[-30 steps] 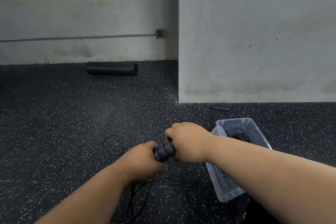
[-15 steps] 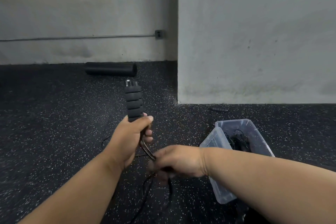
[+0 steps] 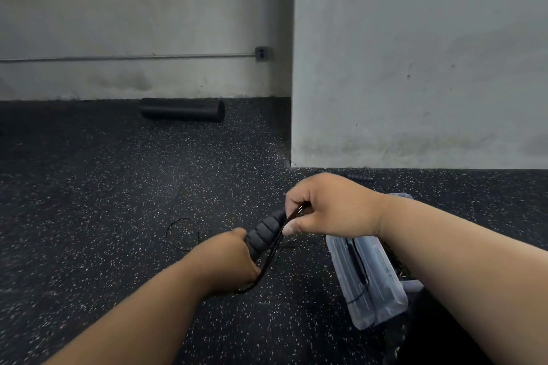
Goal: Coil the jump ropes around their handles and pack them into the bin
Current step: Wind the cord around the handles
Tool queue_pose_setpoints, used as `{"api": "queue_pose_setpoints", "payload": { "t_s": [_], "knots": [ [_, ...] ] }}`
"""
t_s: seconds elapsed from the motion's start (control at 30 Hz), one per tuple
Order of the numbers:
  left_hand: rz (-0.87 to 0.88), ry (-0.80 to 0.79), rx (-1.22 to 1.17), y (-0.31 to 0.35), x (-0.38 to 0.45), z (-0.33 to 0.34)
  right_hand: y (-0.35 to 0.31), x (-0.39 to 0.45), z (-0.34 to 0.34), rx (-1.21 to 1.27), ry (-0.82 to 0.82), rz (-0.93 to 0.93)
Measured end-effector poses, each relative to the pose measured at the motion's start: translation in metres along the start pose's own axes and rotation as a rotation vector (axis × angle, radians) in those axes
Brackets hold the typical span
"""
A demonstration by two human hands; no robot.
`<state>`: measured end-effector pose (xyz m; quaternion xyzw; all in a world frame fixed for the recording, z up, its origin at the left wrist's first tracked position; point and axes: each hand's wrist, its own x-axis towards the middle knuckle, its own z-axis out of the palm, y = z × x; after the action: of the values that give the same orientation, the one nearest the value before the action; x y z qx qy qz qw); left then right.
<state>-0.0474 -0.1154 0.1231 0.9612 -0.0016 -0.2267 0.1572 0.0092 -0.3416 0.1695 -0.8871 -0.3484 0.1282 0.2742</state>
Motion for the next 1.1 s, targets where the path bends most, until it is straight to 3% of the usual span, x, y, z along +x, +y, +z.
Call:
{"api": "queue_pose_setpoints", "payload": {
  "t_s": [0.13,0.27,0.43,0.57,0.73,0.87,0.97,1.1],
  "knots": [
    [0.236,-0.092,0.194,0.020,-0.018,0.010,0.001,0.000,-0.002,0.201,-0.032,0.004],
    [0.388,0.007,0.024,0.029,-0.025,0.013,0.022,0.009,0.006,0.305,-0.040,0.084],
    [0.330,0.236,-0.431,0.011,-0.020,-0.003,0.042,0.011,0.023,0.437,-0.109,0.219],
    [0.049,0.367,-0.695,-0.002,-0.006,-0.008,0.018,0.009,0.054,0.136,-0.147,0.223],
    [-0.053,0.374,-0.316,-0.013,0.002,0.003,-0.018,0.010,0.075,0.201,-0.054,0.249],
    [0.029,0.465,-0.210,0.001,-0.008,0.008,-0.019,0.008,0.072,-0.047,0.046,0.225],
    [0.083,0.491,-0.226,0.005,-0.014,0.005,-0.016,0.009,0.072,-0.108,0.075,0.212],
    [0.069,0.355,-0.343,0.007,-0.019,0.001,-0.015,0.010,0.068,-0.166,0.089,0.178]
  ]
}}
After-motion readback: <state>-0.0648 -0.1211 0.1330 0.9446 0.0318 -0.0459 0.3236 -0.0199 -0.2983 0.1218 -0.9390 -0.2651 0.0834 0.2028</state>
